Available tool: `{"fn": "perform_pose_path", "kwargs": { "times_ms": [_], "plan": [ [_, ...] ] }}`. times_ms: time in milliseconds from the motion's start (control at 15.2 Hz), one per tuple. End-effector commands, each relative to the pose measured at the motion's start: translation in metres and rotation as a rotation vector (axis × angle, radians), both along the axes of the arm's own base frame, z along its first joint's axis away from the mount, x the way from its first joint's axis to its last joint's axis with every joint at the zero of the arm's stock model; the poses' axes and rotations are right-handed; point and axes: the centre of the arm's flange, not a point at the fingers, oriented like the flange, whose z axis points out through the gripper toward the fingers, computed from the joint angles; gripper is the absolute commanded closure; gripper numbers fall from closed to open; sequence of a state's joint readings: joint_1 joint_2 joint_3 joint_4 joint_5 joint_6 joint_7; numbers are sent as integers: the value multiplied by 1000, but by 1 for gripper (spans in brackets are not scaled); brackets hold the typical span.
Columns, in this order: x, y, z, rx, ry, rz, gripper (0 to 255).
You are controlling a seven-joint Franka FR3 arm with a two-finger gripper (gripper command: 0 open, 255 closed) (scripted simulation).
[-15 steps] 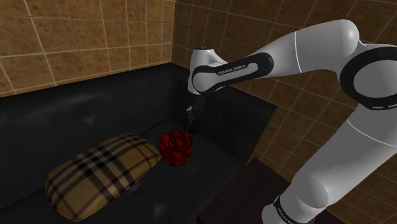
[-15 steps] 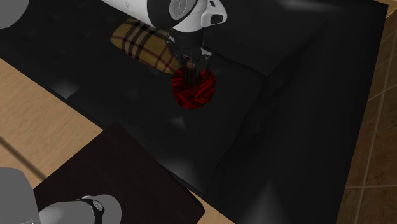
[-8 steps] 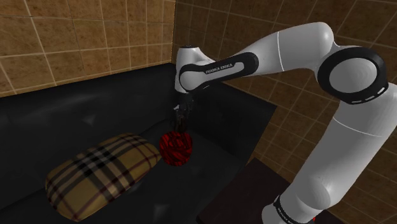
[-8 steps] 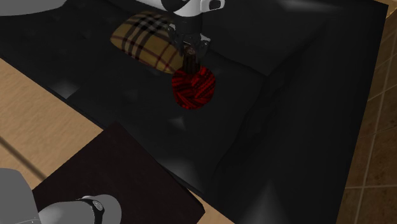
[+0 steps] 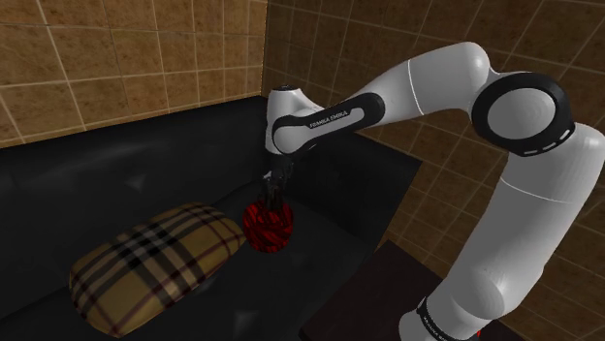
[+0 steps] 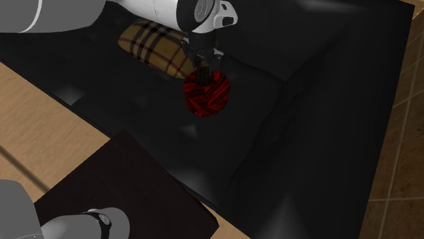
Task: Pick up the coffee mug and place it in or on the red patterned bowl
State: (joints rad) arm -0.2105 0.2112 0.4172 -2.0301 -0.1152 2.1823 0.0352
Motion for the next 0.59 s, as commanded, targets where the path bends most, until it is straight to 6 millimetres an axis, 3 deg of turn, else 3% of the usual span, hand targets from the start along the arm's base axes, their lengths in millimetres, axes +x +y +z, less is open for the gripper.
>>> {"fn": "perform_pose_path", "kwargs": {
  "times_ms": [0,528],
  "plan": [
    [1,0,-11,0,-1,0,255],
    [1,0,-47,0,-1,0,255]
  ]
}}
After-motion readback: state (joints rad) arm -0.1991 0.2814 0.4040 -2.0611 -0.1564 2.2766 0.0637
